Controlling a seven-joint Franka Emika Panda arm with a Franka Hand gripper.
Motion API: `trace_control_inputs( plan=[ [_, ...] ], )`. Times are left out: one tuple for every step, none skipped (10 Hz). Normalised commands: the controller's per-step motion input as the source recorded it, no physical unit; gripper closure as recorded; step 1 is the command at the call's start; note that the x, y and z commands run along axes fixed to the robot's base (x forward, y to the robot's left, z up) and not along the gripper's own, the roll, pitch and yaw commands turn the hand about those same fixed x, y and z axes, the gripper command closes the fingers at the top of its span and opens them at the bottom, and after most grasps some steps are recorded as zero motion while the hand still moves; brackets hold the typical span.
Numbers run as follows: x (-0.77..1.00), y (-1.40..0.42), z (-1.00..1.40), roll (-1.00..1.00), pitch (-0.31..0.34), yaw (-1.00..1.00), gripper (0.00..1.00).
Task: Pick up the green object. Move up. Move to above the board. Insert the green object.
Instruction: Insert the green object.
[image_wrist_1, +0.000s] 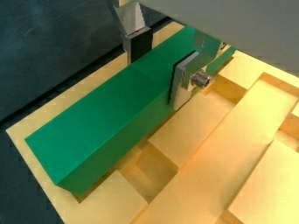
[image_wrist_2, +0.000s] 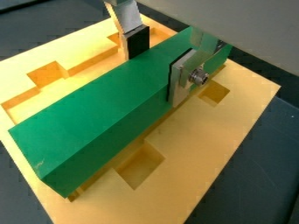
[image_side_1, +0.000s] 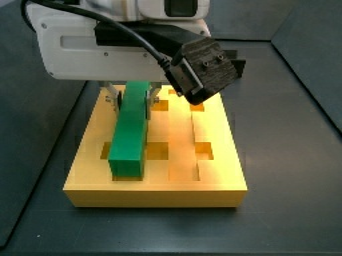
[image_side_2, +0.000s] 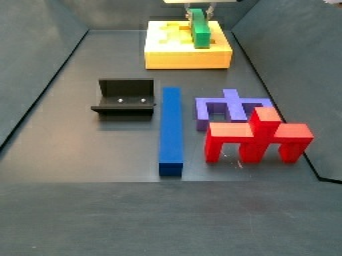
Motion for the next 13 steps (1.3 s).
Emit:
trace_control_inputs(
  plan=[
    [0.00,-0.07,-0.11,0.17,0.000,0.05,1.00],
    [0.00,-0.07,-0.10,0.14,0.000,0.03,1.00],
    [0.00,-0.05,-0.14,0.12,0.000,0.03,1.00],
    [0.01,-0.03,-0.19,0.09,0.000,0.03,1.00],
    [0.11,0.00,-0.23,0.07,0.000,0.00,1.00],
    [0.04,0.00,-0.23,0.05,0.000,0.00,1.00],
    [0.15,0.00,-0.22,0.06,0.000,0.00,1.00],
    [0.28,0.00,-0.23,0.09,0.013,0.00,1.00],
    [0.20,0.00,-0.23,0.10,0.017,0.00,1.00],
    [0.04,0.00,-0.24,0.05,0.000,0.00,1.00],
    [0.00,0.00,-0.35,0.00,0.000,0.00,1.00],
    [0.00,0.00,-0.18,0.03,0.000,0.00,1.00],
    [0.00,0.00,0.00,0.00,0.000,0.00,1.00]
  ],
)
